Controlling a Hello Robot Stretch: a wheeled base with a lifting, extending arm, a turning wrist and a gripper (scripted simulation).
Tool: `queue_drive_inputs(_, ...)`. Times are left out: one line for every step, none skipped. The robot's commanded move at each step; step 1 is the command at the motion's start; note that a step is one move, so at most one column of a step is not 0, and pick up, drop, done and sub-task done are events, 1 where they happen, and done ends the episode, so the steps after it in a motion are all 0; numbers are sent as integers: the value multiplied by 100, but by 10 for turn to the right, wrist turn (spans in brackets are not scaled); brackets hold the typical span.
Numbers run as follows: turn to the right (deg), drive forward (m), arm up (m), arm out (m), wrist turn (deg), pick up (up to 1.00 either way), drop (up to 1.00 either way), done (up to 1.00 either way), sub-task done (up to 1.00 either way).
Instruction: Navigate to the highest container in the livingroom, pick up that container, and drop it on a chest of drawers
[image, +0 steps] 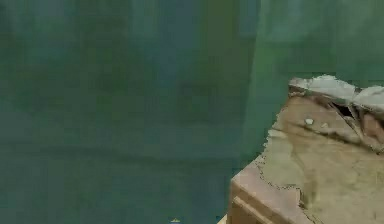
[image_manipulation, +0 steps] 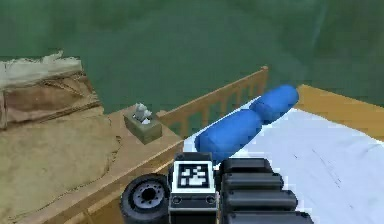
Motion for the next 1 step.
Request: queue_drive_inputs(-450,0,0,0,0,0,0,0,0)
